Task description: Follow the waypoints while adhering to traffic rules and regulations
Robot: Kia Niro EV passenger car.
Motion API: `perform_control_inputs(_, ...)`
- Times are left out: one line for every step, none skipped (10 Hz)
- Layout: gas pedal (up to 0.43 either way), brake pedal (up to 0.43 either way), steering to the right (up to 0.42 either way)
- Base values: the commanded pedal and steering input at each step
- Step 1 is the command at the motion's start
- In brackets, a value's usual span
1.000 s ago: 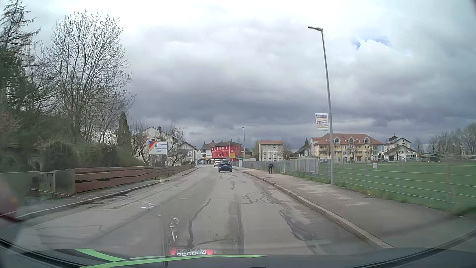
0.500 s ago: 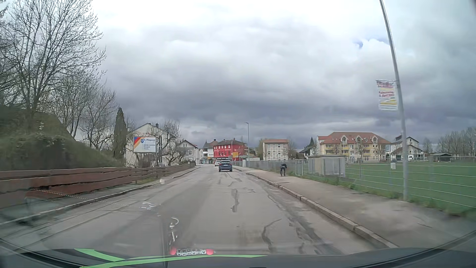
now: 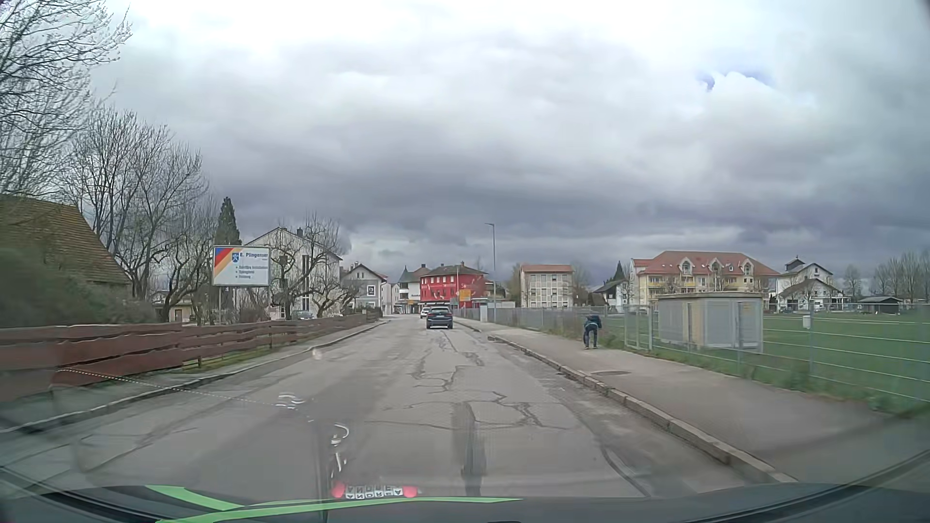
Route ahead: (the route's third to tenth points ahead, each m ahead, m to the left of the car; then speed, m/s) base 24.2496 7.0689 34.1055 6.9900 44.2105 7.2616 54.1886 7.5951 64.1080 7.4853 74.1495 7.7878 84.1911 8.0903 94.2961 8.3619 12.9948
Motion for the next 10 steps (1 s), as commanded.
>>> perform_control_inputs(0.0, 0.0, -0.007)
perform_control_inputs(0.0, 0.0, -0.007)
perform_control_inputs(0.0, 0.0, -0.007)
perform_control_inputs(0.0, 0.0, -0.007)
perform_control_inputs(0.0, 0.0, -0.007)
perform_control_inputs(0.008, 0.0, -0.007)
perform_control_inputs(0.008, 0.0, -0.007)
perform_control_inputs(0.02, 0.0, -0.007)
perform_control_inputs(0.079, 0.0, -0.007)
perform_control_inputs(0.098, 0.0, -0.008)
